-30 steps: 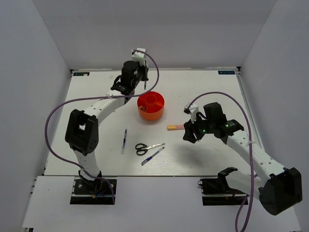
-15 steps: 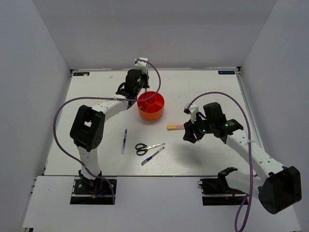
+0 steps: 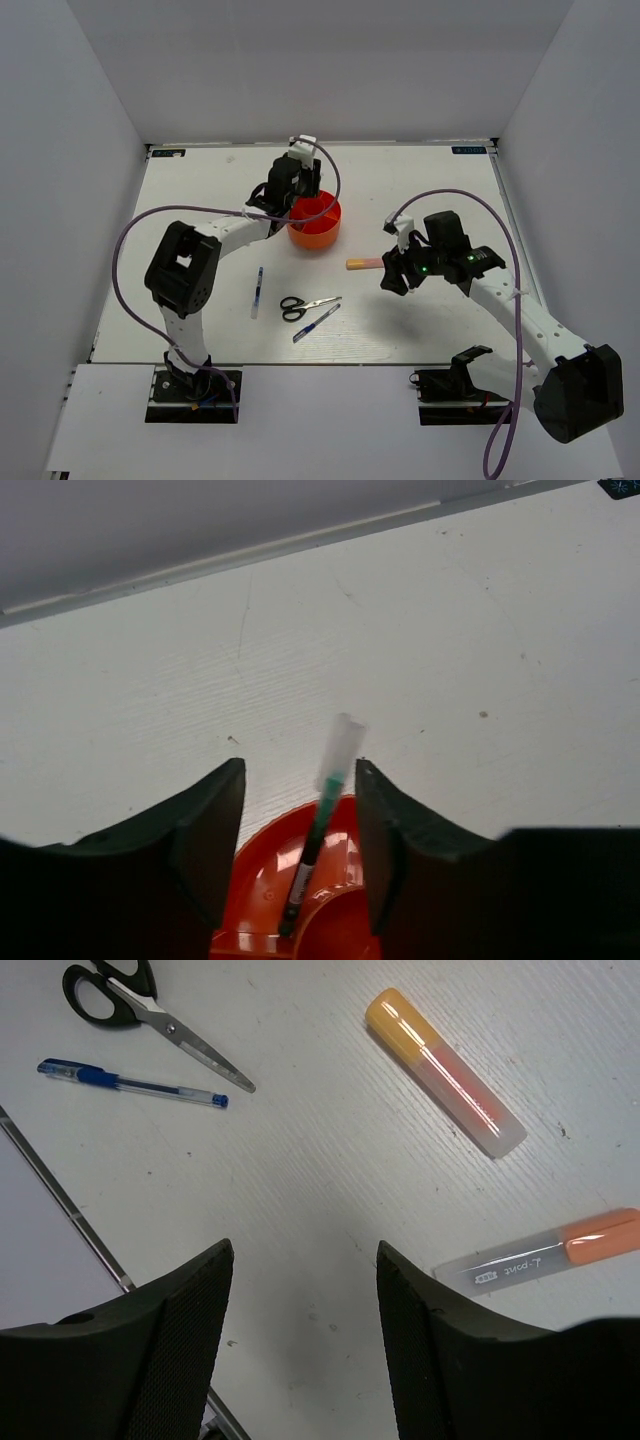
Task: Sort the stationery into containers
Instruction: Place the pen in the storage box, then pick up the pen from the center of the board.
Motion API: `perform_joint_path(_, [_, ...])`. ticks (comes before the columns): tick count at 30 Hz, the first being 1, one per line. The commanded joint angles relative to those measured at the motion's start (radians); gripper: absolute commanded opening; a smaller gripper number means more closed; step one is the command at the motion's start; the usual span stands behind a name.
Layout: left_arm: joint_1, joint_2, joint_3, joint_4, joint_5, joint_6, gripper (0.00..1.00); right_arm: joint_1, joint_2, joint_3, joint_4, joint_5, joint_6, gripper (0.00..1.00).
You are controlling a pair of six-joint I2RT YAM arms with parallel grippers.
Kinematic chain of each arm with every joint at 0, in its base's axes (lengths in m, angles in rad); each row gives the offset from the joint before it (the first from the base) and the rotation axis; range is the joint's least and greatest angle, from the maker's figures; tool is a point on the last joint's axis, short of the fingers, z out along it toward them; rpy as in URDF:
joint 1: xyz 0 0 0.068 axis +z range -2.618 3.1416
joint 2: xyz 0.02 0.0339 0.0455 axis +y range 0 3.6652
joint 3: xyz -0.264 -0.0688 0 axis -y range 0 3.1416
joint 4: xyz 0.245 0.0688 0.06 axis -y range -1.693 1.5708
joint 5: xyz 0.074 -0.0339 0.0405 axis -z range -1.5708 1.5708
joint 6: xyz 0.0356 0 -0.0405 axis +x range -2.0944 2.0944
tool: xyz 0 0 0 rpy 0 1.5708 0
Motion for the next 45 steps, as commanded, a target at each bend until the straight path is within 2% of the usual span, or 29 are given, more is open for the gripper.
perform_joint_path(1, [-0.011, -0.097, 0.028, -0.003, -0.028, 0.014, 0.61, -0.009, -0.002, -0.008, 0.012, -0.014, -0.011, 0.62])
perform_joint_path(6, [-0.015, -0.145, 0.032, -0.040, -0.048, 0.025, 0.59, -0.017, -0.006, -0.009, 0.013, -0.014, -0.013, 0.62])
perform_joint_path(7, [-0.016, -0.154, 0.028, -0.046, -0.059, 0.028, 0.47, -0.017, -0.005, -0.012, 0.010, -0.014, -0.011, 0.62])
perform_joint_path(9, [-0.021, -0.225, -0.017, -0.056, -0.075, 0.031, 0.29, -0.021, -0.011, -0.012, 0.009, -0.010, -0.011, 0.64])
perform_joint_path(10, [-0.025, -0.246, -0.031, -0.072, -0.084, 0.042, 0.11, -0.023, -0.013, -0.012, 0.013, -0.004, -0.011, 0.64])
perform_joint_path(11, [-0.031, -0.296, -0.072, -0.086, -0.104, 0.045, 0.04, -0.024, -0.014, -0.014, 0.012, -0.001, -0.010, 0.62])
perform_joint_path(12, [-0.037, -0.355, -0.109, -0.108, -0.116, 0.046, 0.00, -0.026, -0.017, -0.012, 0.007, 0.006, -0.007, 0.50])
perform_joint_path(13, [-0.044, -0.414, -0.147, -0.214, -0.125, 0.022, 0.00, -0.024, -0.017, -0.014, 0.015, 0.011, -0.005, 0.34])
perform_joint_path(14, [-0.045, -0.444, -0.169, -0.258, -0.151, 0.006, 0.00, -0.029, -0.020, -0.014, 0.017, 0.016, -0.001, 0.14])
perform_joint_path(15, [-0.045, -0.496, -0.185, -0.358, -0.150, -0.009, 0.00, -0.027, -0.022, -0.014, 0.018, 0.031, 0.004, 0.00])
perform_joint_path(16, [-0.047, -0.540, -0.239, -0.463, -0.151, -0.079, 0.03, -0.029, -0.019, -0.014, 0.027, 0.048, 0.011, 0.00])
perform_joint_path(17, [-0.047, -0.555, -0.248, -0.508, -0.159, -0.098, 0.16, -0.027, -0.019, -0.014, 0.029, 0.054, 0.013, 0.00])
perform_joint_path(18, [-0.047, -0.576, -0.259, -0.621, -0.168, -0.141, 0.36, -0.026, -0.019, -0.014, 0.032, 0.066, 0.018, 0.14])
perform_joint_path(19, [-0.048, -0.572, -0.267, -0.726, -0.186, -0.194, 0.48, -0.027, -0.016, -0.008, 0.026, 0.077, 0.016, 0.51])
perform_joint_path(20, [-0.051, -0.567, -0.267, -0.805, -0.184, -0.210, 0.53, -0.029, -0.003, -0.003, 0.017, 0.083, 0.019, 0.54])
perform_joint_path(21, [-0.050, -0.555, -0.265, -0.844, -0.187, -0.245, 0.55, -0.029, -0.002, 0.000, 0.015, 0.085, 0.019, 0.54])
perform_joint_path(22, [-0.051, -0.532, -0.268, -0.923, -0.187, -0.279, 0.55, -0.029, 0.000, 0.000, 0.017, 0.086, 0.018, 0.50])
perform_joint_path(23, [-0.051, -0.523, -0.271, -0.934, -0.182, -0.299, 0.56, -0.026, -0.003, -0.001, 0.015, 0.088, 0.021, 0.46])
perform_joint_path(24, [-0.051, -0.498, -0.275, -0.945, -0.180, -0.310, 0.53, -0.027, -0.002, 0.000, 0.017, 0.089, 0.019, 0.42])
perform_joint_path(25, [-0.051, -0.477, -0.284, -0.951, -0.176, -0.317, 0.49, -0.030, -0.003, -0.003, 0.014, 0.092, 0.021, 0.32])
perform_joint_path(26, [-0.050, -0.457, -0.290, -0.955, -0.168, -0.329, 0.38, -0.034, -0.012, -0.006, 0.023, 0.095, 0.022, 0.27])
perform_joint_path(28, [-0.048, -0.403, -0.291, -0.947, -0.145, -0.339, 0.30, -0.040, -0.022, -0.011, 0.021, 0.103, 0.024, 0.19])
perform_joint_path(31, [-0.050, -0.354, -0.296, -0.948, -0.128, -0.360, 0.32, -0.052, -0.025, -0.012, 0.023, 0.103, 0.025, 0.17])
perform_joint_path(34, [-0.048, -0.335, -0.311, -0.927, -0.144, -0.366, 0.43, -0.061, -0.028, -0.012, 0.021, 0.098, 0.024, 0.17])
perform_joint_path(36, [-0.041, -0.329, -0.318, -0.925, -0.154, -0.368, 0.46, -0.064, -0.028, -0.011, 0.020, 0.095, 0.027, 0.18])
perform_joint_path(45, [0.007, -0.289, -0.365, -0.899, -0.122, -0.371, 0.46, -0.072, -0.028, -0.011, 0.021, 0.091, 0.028, 0.21])
